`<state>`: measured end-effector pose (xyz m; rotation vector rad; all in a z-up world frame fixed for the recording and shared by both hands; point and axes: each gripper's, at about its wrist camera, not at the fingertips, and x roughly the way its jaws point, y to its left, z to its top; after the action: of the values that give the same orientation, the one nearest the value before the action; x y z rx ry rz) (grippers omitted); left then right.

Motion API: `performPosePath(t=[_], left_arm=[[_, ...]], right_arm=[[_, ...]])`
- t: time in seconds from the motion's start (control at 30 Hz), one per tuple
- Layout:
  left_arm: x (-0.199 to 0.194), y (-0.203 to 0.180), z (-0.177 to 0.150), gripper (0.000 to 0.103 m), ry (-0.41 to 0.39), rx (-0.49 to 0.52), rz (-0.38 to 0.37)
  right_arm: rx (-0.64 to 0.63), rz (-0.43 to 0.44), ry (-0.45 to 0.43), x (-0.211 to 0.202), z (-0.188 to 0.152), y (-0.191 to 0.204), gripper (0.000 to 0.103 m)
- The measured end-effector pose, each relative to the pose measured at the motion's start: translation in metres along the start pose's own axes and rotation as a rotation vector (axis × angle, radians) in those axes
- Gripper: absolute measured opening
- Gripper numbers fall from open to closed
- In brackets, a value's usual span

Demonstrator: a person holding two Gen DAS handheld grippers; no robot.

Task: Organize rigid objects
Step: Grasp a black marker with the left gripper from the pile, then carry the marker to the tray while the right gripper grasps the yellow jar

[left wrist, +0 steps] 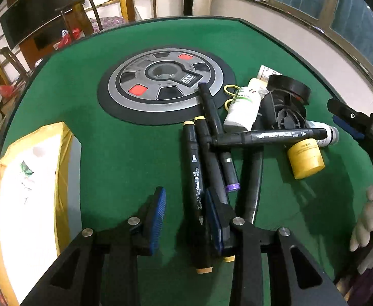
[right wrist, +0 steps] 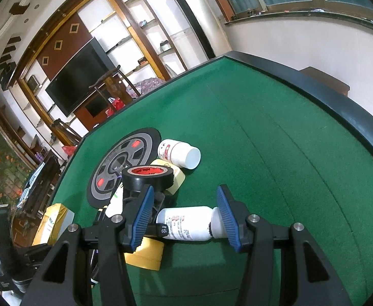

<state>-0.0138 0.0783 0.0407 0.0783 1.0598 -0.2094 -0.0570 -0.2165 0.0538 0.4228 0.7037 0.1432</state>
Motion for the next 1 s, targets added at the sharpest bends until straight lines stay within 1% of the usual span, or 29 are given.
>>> performPosePath(t=[0.17, 0.2, 0.23, 0.3, 0.33, 0.37, 0.4, 0.43, 0.47, 0.5, 0.57, 0.67, 0.77, 0.83, 0.93, 1.0], left_arm=[[0.005, 0.008, 0.003, 0.035, 0.003, -0.024, -0.038], [0.008, 0.005, 0.005, 0.034, 0.006, -0.019, -0.031], [0.015, 0.001, 0.005, 0.034, 0.027, -0.001, -0.006], [0.022, -0.013, 0.005, 0.034, -0.014, 0.056, 0.044], [0.024, -0.018, 0.007, 0.034, -0.032, 0.072, 0.061], [0.025, -0.019, 0.009, 0.033, -0.036, 0.069, 0.063], [0.027, -0.017, 0.010, 0.026, -0.035, 0.051, 0.048], [0.029, -0.013, 0.012, 0.020, -0.030, 0.016, 0.005], [0.029, -0.010, 0.012, 0.015, -0.036, 0.001, 0.001], [0.028, -0.008, 0.011, 0.015, -0.047, -0.009, 0.007], [0.021, -0.005, 0.008, 0.015, -0.074, -0.026, -0.009], [-0.001, -0.003, 0.002, 0.015, -0.127, -0.050, -0.059], [-0.030, 0.001, -0.006, 0.015, -0.180, -0.082, -0.132], [-0.048, 0.007, -0.017, 0.015, -0.214, -0.118, -0.186], [-0.071, 0.017, -0.037, 0.015, -0.276, -0.181, -0.230], [-0.085, 0.025, -0.055, 0.015, -0.319, -0.233, -0.243]], right_arm=[[0.003, 0.005, 0.005, -0.001, -0.002, 0.000, 0.051], [0.002, 0.005, 0.007, -0.001, -0.002, 0.000, 0.051], [0.001, 0.005, 0.009, -0.001, -0.002, 0.000, 0.051], [-0.003, 0.002, 0.012, -0.001, -0.003, 0.002, 0.051], [-0.006, 0.000, 0.012, -0.001, -0.004, 0.002, 0.051], [-0.007, -0.002, 0.010, -0.002, -0.005, 0.002, 0.051], [-0.007, -0.005, 0.008, -0.002, -0.005, 0.002, 0.051], [-0.007, -0.009, 0.007, -0.003, -0.005, 0.002, 0.051], [-0.007, -0.011, 0.009, -0.002, -0.004, 0.002, 0.051], [-0.009, -0.013, 0.011, -0.001, -0.005, 0.002, 0.051], [-0.014, -0.020, 0.008, -0.001, -0.004, 0.003, 0.051], [-0.029, -0.027, 0.000, -0.001, -0.004, 0.005, 0.051], [-0.054, -0.046, 0.003, 0.001, -0.005, 0.009, 0.051], [-0.060, -0.050, 0.004, 0.001, -0.007, 0.010, 0.051], [-0.059, -0.063, 0.006, 0.003, -0.004, 0.009, 0.051], [-0.050, -0.058, 0.013, 0.004, -0.004, 0.007, 0.051]])
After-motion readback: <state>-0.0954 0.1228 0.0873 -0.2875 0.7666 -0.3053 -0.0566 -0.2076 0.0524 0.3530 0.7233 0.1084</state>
